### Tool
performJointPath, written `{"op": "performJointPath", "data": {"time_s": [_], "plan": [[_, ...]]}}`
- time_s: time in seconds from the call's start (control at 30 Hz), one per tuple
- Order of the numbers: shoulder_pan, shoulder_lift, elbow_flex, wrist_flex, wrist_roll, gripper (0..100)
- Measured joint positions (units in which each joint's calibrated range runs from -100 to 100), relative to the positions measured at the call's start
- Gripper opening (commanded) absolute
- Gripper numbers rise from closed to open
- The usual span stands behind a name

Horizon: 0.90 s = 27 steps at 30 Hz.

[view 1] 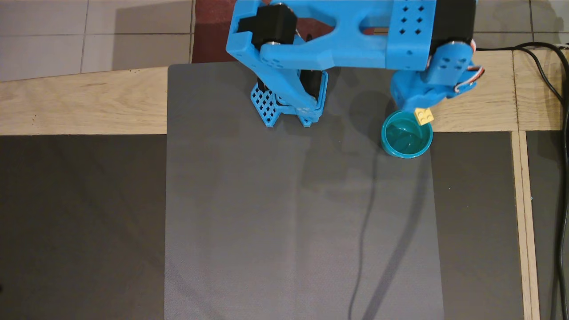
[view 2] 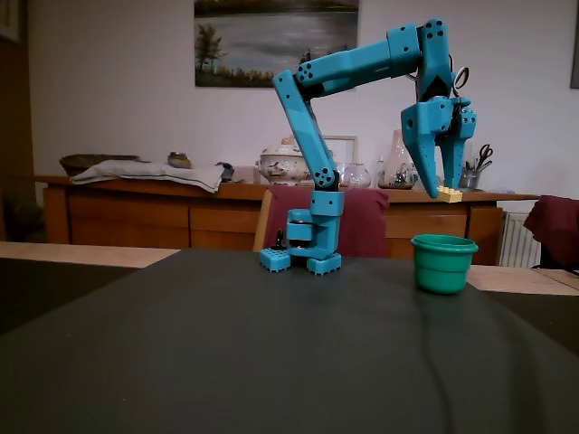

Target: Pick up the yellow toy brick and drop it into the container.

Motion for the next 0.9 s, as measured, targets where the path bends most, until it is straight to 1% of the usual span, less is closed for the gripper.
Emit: {"op": "performJointPath", "data": {"time_s": [0.17, 0.43, 0.67, 0.9], "plan": [[2.9, 0.0, 0.0, -0.88, 1.16, 0], [3.12, 0.0, 0.18, -0.88, 1.37, 0], [3.19, 0.0, 7.25, -5.28, 1.48, 0], [3.19, 0.0, 7.52, -6.42, 1.48, 0]]}}
